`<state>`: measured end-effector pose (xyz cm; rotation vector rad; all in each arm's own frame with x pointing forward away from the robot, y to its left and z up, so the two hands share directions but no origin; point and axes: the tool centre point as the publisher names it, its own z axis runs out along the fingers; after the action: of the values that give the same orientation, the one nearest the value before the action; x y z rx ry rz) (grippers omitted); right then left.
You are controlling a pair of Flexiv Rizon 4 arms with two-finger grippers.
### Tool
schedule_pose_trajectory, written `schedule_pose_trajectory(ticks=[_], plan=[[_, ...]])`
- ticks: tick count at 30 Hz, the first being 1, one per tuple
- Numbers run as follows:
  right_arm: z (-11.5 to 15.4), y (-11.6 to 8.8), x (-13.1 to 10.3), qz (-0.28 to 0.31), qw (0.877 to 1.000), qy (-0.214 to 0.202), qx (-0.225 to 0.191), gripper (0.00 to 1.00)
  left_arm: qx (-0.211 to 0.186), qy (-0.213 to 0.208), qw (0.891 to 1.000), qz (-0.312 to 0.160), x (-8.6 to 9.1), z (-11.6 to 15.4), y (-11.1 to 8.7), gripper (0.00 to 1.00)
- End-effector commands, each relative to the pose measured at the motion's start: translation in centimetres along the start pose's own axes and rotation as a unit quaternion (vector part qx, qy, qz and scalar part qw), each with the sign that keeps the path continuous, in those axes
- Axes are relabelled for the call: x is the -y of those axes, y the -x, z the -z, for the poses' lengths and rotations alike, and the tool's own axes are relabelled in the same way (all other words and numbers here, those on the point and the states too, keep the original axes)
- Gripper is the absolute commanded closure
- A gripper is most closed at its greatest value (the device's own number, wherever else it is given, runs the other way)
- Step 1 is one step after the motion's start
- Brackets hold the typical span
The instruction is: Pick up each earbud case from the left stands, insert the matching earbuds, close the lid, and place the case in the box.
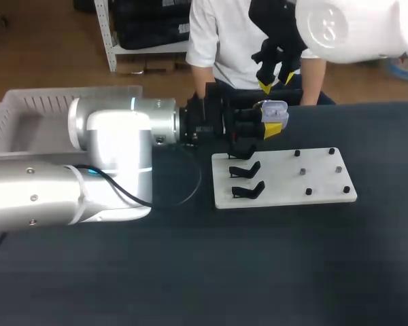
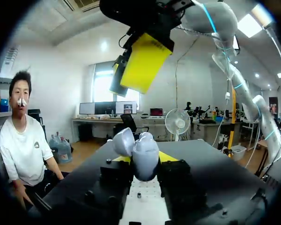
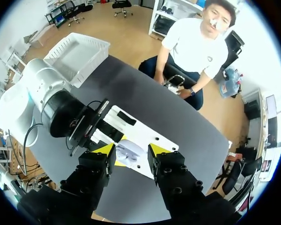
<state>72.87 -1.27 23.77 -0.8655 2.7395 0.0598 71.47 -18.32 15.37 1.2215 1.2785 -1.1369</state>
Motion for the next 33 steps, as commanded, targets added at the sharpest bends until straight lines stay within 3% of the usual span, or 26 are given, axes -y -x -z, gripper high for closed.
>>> schedule_pose_trajectory(ticks=[1,8,16,33], plan=[[-1.3,1.2,1.4,-0.011,1.0,0.001,-0.004,0.56,0.002,0.001,1.0,-0.001,0.0,0.0,-0.1,1.0],[-3.3,1.6,3.1,-0.034,0.999,0.013,-0.009,0.53,0.002,0.001,1.0,-0.001,0.0,0.0,-0.1,1.0],[-5.0,0.8,3.2,-0.053,0.998,0.029,-0.026,0.55,0.002,0.001,1.0,-0.001,0.0,0.0,-0.1,1.0],[-4.5,-1.7,1.8,-0.072,0.996,0.041,-0.024,0.55,0.002,0.001,1.0,-0.001,0.0,0.0,-0.1,1.0]])
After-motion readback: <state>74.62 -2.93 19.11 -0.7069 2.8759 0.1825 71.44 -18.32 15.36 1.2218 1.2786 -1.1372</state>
